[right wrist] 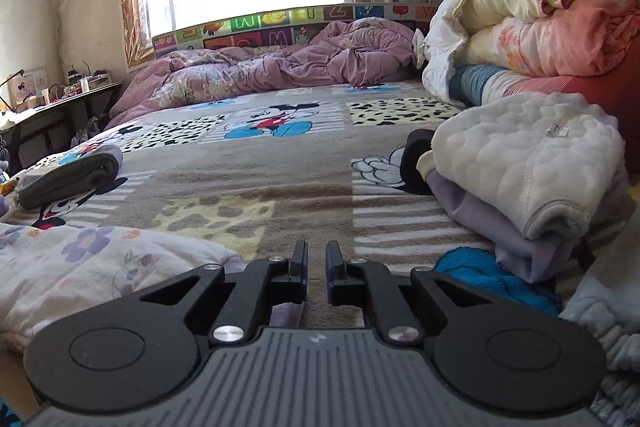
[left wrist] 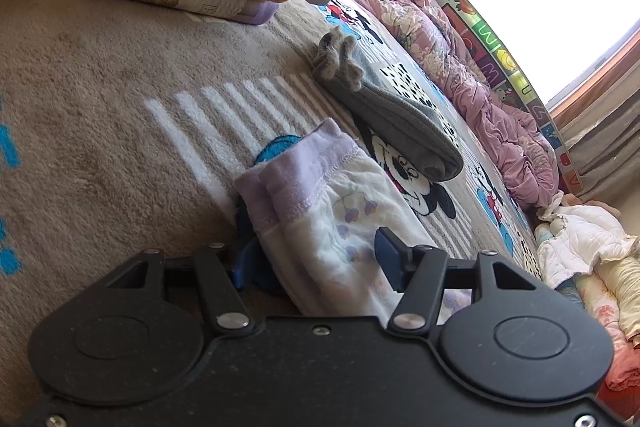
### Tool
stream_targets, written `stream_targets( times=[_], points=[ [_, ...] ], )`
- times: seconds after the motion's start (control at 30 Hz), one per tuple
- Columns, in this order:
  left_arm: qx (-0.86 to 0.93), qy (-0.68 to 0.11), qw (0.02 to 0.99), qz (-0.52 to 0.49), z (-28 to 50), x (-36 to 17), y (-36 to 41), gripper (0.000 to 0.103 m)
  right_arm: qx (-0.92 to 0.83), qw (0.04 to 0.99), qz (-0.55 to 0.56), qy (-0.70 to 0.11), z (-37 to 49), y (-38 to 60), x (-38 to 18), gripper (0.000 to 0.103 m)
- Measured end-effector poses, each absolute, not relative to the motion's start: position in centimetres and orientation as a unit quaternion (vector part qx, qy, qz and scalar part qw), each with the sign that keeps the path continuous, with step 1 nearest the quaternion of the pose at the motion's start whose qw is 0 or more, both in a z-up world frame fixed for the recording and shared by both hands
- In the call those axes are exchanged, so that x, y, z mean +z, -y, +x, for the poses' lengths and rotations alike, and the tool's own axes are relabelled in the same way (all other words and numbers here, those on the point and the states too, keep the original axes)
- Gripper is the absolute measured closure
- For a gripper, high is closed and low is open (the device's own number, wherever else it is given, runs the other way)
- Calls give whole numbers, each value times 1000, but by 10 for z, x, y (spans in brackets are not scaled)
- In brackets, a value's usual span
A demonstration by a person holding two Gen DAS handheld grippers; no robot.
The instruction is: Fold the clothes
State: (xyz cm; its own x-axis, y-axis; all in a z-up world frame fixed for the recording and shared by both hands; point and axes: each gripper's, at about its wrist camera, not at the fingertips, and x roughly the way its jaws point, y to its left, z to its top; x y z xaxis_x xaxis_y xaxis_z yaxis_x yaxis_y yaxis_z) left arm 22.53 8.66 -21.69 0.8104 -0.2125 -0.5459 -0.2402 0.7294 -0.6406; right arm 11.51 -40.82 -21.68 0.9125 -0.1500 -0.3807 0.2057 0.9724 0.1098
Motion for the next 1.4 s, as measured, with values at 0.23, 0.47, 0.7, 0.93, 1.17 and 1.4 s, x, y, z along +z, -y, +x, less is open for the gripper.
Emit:
stream_targets(
  times=[0.23, 0.47, 0.7, 0.93, 1.17, 1.4],
  points=[
    [6, -310, 875, -373, 226, -216, -88, 44, 115, 975, -18, -192, 85, 346, -206, 91],
    [2, -312, 871, -380, 228, -217, -91, 43, 90, 960, -64, -257, 116, 321, -233, 93],
    [0, -312, 870, -381, 227, -217, -91, 40, 75, 973, 5, -218, 110, 342, -212, 61],
    [2, -309, 875, -374, 226, -216, -89, 40, 62, 964, 12, -258, 127, 354, -226, 62],
    [4, -306, 876, -372, 223, -217, -88, 40, 87, 963, 12, -255, 137, 346, -226, 56],
    [-10, -315, 881, -353, 210, -218, -84, 41, 100, 959, 54, -260, 140, 355, -235, 55]
  ],
)
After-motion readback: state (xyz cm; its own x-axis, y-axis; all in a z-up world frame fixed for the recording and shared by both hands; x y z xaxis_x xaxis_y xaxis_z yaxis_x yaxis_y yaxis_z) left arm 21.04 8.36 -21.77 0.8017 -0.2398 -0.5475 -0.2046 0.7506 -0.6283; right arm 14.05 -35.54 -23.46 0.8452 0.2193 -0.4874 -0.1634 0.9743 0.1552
